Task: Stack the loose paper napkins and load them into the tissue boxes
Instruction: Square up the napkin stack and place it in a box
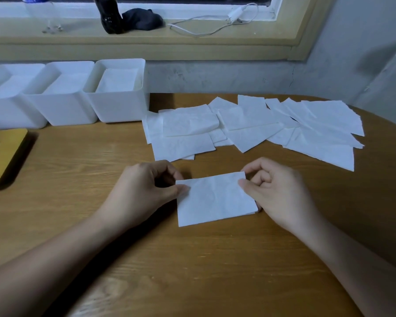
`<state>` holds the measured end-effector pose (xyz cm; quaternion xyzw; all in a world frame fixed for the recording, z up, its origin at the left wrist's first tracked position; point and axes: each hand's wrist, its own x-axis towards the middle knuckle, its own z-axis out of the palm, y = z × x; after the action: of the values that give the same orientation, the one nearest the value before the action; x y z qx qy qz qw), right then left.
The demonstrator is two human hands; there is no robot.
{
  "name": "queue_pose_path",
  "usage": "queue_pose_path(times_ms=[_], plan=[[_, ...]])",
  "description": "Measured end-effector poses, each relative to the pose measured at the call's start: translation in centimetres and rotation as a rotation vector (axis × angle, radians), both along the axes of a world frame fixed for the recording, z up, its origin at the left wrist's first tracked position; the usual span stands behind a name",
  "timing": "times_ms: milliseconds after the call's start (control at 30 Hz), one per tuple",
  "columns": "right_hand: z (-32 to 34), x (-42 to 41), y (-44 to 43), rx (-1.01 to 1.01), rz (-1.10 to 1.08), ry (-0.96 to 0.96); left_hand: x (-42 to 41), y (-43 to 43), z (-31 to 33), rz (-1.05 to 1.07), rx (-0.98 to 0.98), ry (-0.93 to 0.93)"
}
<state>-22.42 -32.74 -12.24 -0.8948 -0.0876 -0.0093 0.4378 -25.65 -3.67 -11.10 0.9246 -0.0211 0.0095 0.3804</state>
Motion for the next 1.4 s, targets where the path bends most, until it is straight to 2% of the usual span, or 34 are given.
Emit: queue_pose_path(times_ms=[300,567,767,1000,1400], plan=[[-0.1,-0.2,0.1,-0.132,0.004,-0.143,0.3,0.1,-0.4,-0.001,0.057,-0.052],[-0.4,0.6,-0.3,-0.123,0.006,-0.26,2.7,1.1,-0.1,0.037,0.095,-0.148],[-1.0,1.3,-0.1,-0.065,0.01,-0.283,7.5,1.5,0.0,0.013,0.328,-0.437],[-1.3,1.4,-0.3,-0.036,0.024,-0.258,12.0,2.6,-0.8,-0.085,0.625,-0.491],[-1.1,1.4,-0.3,-0.015,0.017,-0.251,11.3,2.3,-0.3,-0.038,0.562,-0.607]])
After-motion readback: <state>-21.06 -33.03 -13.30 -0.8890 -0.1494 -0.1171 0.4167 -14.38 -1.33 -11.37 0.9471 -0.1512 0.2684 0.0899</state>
